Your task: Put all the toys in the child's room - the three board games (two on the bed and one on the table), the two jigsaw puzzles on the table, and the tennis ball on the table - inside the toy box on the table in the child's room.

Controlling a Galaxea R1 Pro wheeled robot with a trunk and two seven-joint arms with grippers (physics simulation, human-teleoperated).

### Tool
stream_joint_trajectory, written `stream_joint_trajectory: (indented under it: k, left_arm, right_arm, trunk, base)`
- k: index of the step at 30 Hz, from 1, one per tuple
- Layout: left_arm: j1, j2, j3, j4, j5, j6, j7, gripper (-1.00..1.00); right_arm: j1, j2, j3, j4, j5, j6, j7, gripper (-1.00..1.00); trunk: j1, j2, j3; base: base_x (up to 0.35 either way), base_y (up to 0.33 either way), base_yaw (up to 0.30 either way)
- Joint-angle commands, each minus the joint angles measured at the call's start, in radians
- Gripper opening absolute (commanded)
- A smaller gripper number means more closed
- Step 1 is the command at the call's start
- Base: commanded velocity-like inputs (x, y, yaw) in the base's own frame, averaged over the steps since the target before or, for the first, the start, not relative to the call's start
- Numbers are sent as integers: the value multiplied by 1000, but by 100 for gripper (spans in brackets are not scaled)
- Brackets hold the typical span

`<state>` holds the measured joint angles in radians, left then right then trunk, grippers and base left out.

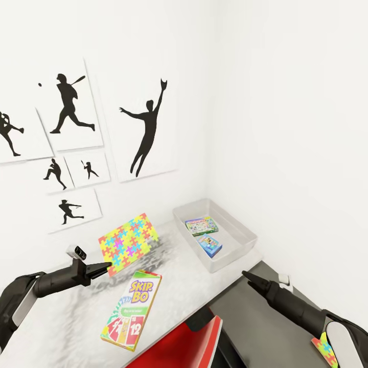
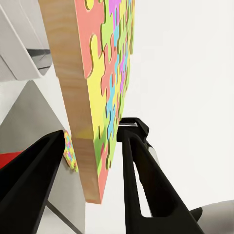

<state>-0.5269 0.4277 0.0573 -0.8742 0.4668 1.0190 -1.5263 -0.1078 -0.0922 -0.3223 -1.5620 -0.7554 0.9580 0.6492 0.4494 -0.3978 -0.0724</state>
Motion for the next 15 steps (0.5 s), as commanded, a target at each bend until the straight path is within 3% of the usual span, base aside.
stream_joint_trajectory:
  k: [1,12,13,15]
  left_arm:
    - [-1,0,-1,0,1,10,-3,-100]
    - [-1,-8,-6,-4,-14,15,27,-100]
    - [-8,-16,-6,-8,-23,21,52,-100]
    - [-76,-41,-7,-8,-28,27,71,-100]
  right_arm:
    - [-1,0,-1,-1,2,5,5,100]
    - [-1,-4,-7,-2,-2,11,4,100]
    - [-1,-4,-14,-2,-3,14,4,100]
    - [-1,-4,-21,-3,-3,18,3,100]
  trunk:
    - [1,-2,-2]
    - [1,-2,-2]
    - [1,-2,-2]
    - [1,-2,-2]
  base:
    - [0,0,0]
    - [0,0,0]
    - [0,0,0]
    - [0,0,0]
